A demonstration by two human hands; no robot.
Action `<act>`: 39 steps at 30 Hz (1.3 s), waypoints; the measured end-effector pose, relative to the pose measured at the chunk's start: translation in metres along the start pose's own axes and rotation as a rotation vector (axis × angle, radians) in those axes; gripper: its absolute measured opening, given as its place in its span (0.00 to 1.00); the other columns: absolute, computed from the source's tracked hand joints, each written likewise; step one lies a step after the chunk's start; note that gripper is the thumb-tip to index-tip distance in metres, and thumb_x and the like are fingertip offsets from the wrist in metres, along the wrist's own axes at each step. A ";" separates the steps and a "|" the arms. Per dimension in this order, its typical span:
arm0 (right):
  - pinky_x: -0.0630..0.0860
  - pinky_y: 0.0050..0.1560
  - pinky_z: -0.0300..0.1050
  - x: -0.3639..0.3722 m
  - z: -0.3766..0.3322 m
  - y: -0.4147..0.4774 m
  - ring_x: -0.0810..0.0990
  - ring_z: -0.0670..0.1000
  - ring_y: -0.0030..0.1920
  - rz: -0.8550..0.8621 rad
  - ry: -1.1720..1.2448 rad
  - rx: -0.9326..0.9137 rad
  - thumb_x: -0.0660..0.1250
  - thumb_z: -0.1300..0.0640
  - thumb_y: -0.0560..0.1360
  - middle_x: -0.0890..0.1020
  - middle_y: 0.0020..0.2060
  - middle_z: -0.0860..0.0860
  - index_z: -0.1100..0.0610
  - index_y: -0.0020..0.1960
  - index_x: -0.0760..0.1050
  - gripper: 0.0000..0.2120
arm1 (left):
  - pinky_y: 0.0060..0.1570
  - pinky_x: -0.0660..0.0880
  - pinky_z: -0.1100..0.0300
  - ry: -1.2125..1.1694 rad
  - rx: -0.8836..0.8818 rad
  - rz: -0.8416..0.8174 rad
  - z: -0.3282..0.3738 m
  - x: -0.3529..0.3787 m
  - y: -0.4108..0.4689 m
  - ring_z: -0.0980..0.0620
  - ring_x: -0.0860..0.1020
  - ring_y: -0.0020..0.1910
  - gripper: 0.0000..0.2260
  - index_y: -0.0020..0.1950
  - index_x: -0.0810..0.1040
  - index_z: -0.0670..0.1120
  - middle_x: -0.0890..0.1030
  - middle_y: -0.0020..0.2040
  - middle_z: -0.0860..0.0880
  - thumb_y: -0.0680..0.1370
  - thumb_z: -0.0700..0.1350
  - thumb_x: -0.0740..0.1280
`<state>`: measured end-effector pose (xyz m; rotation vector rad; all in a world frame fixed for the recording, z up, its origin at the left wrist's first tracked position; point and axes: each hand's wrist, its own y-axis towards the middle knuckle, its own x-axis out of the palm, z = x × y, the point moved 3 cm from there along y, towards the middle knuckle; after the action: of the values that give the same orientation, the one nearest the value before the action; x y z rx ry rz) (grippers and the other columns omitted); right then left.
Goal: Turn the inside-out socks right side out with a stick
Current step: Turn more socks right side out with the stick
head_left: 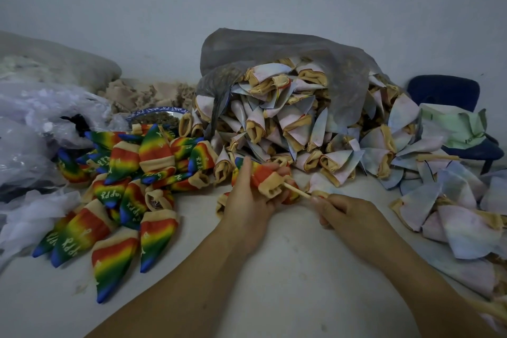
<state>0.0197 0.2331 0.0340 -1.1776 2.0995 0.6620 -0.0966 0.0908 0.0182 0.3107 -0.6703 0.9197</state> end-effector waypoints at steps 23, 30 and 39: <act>0.71 0.38 0.46 0.000 -0.004 -0.005 0.74 0.47 0.33 0.025 -0.062 -0.108 0.52 0.36 0.76 0.78 0.32 0.50 0.50 0.35 0.71 0.22 | 0.56 0.70 0.57 0.570 0.126 0.249 -0.001 -0.009 0.001 0.56 0.76 0.52 0.19 0.54 0.79 0.55 0.79 0.51 0.54 0.80 0.65 0.54; 0.62 0.31 0.43 -0.006 0.000 -0.004 0.66 0.44 0.25 0.045 -0.063 -0.056 0.52 0.24 0.63 0.68 0.24 0.47 0.53 0.34 0.68 0.31 | 0.43 0.67 0.63 0.722 0.205 0.171 0.004 -0.007 -0.003 0.68 0.78 0.37 0.16 0.43 0.80 0.56 0.81 0.35 0.62 0.79 0.64 0.59; 0.60 0.30 0.43 -0.010 -0.003 -0.005 0.62 0.45 0.24 0.068 -0.078 -0.039 0.54 0.25 0.64 0.63 0.22 0.47 0.54 0.28 0.63 0.30 | 0.36 0.64 0.60 0.883 0.270 0.077 0.007 0.006 -0.012 0.56 0.67 0.29 0.25 0.33 0.71 0.48 0.70 0.30 0.50 0.75 0.67 0.52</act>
<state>0.0271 0.2344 0.0422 -1.0875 2.0772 0.7719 -0.0871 0.0837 0.0277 0.0903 0.2579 1.1027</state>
